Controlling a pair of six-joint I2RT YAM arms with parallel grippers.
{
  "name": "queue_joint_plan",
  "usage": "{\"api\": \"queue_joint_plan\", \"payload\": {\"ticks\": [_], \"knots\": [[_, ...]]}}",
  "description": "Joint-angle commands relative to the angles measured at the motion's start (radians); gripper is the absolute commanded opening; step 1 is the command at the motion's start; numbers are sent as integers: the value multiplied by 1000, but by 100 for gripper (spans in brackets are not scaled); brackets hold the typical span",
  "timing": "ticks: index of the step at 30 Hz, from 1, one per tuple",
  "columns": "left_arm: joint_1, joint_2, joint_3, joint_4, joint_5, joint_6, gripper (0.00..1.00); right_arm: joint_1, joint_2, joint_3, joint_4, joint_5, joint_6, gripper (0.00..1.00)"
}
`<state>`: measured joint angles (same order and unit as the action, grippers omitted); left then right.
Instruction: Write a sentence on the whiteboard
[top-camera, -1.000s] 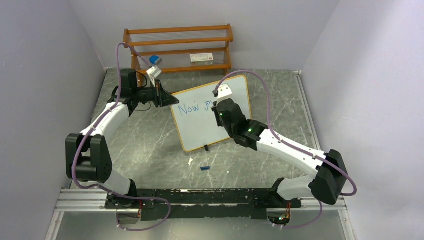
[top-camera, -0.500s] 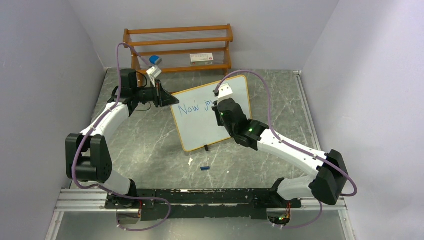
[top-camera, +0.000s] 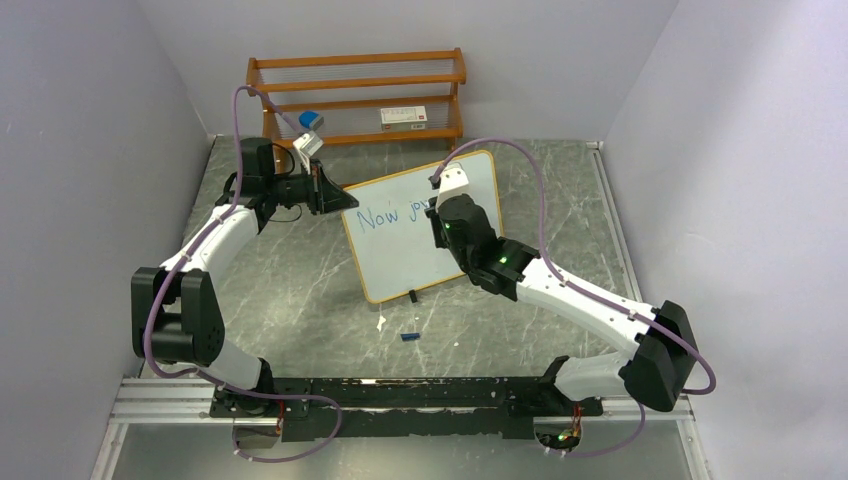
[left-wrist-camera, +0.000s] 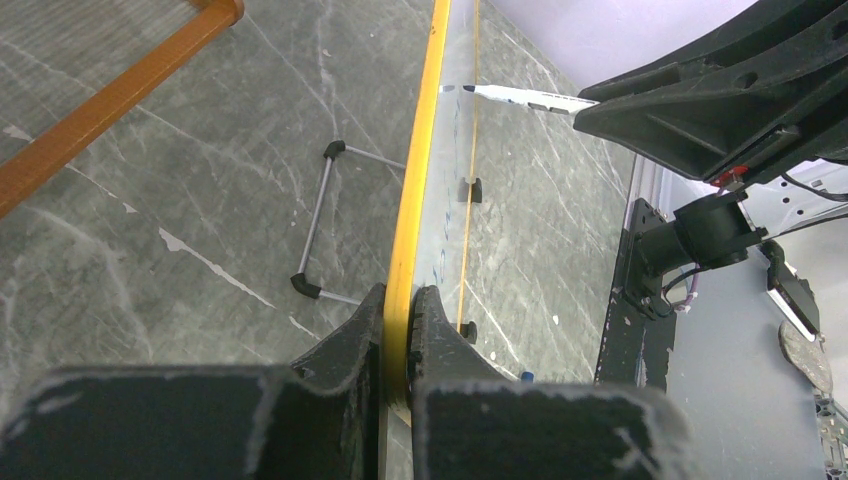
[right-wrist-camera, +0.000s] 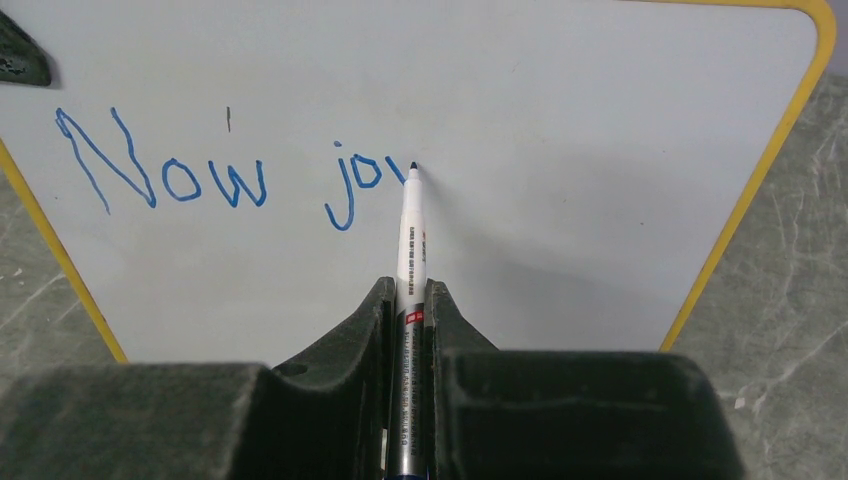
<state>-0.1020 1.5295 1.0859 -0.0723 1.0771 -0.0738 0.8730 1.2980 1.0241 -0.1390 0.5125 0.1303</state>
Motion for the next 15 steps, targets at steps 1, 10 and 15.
{"api": "queue_joint_plan", "payload": {"ticks": [1, 10, 15], "knots": [[-41, 58, -44, -100, -154, 150, 5, -9, -4, 0, 38, 20, -1, 0], [-41, 57, -45, -100, -153, 150, 5, -14, 13, -3, 40, 16, 1, 0], [-41, 58, -45, -98, -152, 149, 5, -16, 23, 9, 18, 7, 4, 0]]}}
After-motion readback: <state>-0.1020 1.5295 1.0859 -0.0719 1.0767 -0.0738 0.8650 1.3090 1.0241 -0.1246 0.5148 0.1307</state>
